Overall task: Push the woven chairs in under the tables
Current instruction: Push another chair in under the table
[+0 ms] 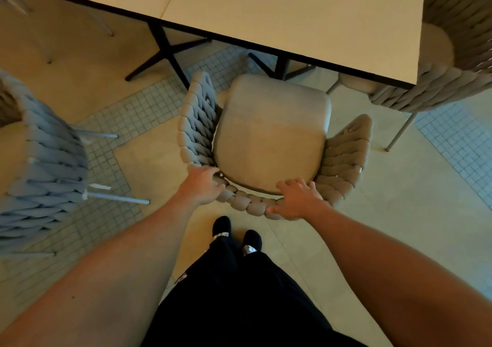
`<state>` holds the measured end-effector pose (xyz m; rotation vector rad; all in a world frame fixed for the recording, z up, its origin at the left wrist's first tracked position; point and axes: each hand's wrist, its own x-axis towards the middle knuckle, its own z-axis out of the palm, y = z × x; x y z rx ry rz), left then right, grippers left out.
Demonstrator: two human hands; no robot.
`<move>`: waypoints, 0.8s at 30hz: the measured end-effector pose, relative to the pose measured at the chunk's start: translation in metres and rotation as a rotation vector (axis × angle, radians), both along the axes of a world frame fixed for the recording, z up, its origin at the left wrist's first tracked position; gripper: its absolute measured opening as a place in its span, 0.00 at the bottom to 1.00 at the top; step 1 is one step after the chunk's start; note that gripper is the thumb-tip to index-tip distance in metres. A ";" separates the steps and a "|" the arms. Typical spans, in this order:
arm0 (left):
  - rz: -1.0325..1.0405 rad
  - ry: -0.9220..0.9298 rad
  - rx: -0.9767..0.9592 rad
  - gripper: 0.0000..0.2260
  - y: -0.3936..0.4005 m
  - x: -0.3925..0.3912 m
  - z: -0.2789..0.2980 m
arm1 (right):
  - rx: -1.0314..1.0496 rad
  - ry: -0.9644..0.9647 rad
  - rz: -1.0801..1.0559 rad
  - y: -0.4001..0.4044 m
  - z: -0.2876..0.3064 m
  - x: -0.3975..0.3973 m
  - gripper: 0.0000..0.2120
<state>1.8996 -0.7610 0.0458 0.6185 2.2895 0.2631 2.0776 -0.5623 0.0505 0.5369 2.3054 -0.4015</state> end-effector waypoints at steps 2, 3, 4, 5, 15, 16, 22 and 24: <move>0.060 -0.017 -0.007 0.28 -0.007 0.000 0.004 | 0.016 0.029 0.036 0.000 0.005 -0.009 0.37; 0.081 -0.019 -0.004 0.28 -0.010 0.000 0.006 | 0.019 0.042 0.057 0.000 0.007 -0.014 0.38; 0.104 -0.027 -0.008 0.28 -0.015 0.000 0.008 | 0.020 0.053 0.077 -0.001 0.010 -0.018 0.39; 0.123 -0.026 -0.002 0.28 -0.019 0.000 0.009 | 0.021 0.063 0.095 -0.002 0.012 -0.023 0.39; 0.378 -0.042 -0.010 0.33 -0.084 -0.016 0.019 | 0.004 0.122 0.280 -0.036 0.029 -0.090 0.40; 0.407 -0.044 -0.004 0.33 -0.092 -0.018 0.020 | 0.002 0.126 0.301 -0.041 0.030 -0.098 0.40; 0.550 -0.055 0.019 0.32 -0.143 -0.039 0.026 | -0.015 0.137 0.453 -0.082 0.039 -0.157 0.41; 0.600 -0.044 0.035 0.32 -0.160 -0.049 0.029 | -0.014 0.136 0.498 -0.098 0.041 -0.181 0.42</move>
